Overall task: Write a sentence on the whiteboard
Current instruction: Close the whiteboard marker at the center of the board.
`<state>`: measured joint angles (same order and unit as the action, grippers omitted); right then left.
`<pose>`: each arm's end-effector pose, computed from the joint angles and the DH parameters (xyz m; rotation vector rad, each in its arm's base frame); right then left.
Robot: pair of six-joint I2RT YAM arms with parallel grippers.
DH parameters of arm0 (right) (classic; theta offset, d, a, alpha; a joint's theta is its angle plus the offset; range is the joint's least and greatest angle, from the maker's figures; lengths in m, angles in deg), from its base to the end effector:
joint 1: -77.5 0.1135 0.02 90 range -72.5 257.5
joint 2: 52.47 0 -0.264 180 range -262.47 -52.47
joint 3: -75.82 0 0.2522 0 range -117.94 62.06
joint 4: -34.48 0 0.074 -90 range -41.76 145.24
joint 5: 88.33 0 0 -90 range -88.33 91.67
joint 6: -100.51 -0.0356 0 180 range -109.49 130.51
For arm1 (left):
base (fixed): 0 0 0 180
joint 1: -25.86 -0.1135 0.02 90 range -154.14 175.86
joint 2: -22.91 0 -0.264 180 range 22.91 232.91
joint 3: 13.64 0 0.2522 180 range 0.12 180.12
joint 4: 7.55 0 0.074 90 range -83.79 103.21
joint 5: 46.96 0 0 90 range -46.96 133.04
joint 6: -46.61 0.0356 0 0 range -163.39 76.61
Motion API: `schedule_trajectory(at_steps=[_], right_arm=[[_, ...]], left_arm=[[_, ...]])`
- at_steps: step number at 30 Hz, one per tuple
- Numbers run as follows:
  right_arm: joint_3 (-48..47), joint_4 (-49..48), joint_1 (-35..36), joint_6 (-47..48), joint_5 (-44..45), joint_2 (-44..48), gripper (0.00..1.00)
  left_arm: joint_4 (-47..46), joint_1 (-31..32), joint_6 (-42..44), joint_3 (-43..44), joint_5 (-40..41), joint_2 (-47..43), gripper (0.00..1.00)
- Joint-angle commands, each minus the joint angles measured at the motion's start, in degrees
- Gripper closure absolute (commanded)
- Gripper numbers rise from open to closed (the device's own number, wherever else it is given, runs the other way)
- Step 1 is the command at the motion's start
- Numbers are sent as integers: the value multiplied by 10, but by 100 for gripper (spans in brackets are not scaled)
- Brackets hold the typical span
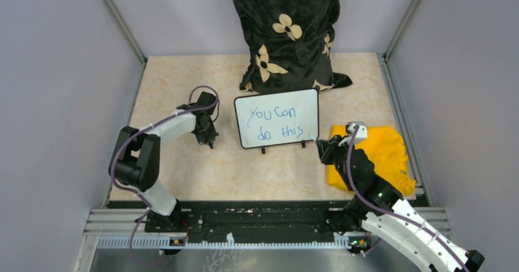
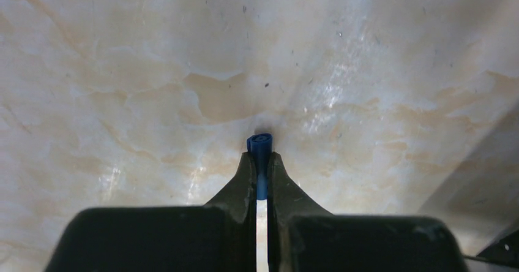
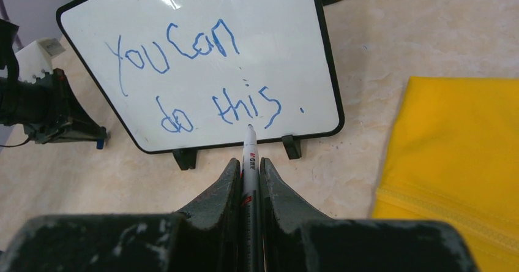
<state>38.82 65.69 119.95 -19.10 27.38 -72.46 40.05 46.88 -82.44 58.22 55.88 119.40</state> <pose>0.0959 0.0668 0.2515 0.1160 1.8169 0.4900 0.2943 -0.1046 0.1672 -0.4808 2.7203 0.0529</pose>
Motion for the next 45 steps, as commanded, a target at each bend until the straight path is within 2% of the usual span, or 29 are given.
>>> schedule_trajectory(at_steps=[1,9,12,15,21,26,32,40,45], right_arm=[[-26,-4,-6,4,5,4,100],[-37,4,-6,3,1,4,100],[-42,5,-6,3,-3,2,100],[-55,0,-6,5,-10,-10,100],[-94,-37,-6,21,-38,-70,100],[-127,-99,-5,32,-61,-129,100],[-160,-205,14,53,-40,-160,100],[-173,-346,141,167,102,-164,100],[-178,-426,165,204,126,-180,100]], left_arm=[[51,2,-1,9,-12,-64,100],[42,2,62,45,-26,-195,100],[-40,1,127,23,-78,-255,100],[-150,2,186,-35,-123,-331,100],[-307,2,208,-107,-242,-407,100],[-430,2,161,-126,-332,-405,100],[-581,2,88,-108,-398,-386,100],[-774,3,-69,-63,-504,-308,100],[-890,6,-164,-8,-555,-236,100]])
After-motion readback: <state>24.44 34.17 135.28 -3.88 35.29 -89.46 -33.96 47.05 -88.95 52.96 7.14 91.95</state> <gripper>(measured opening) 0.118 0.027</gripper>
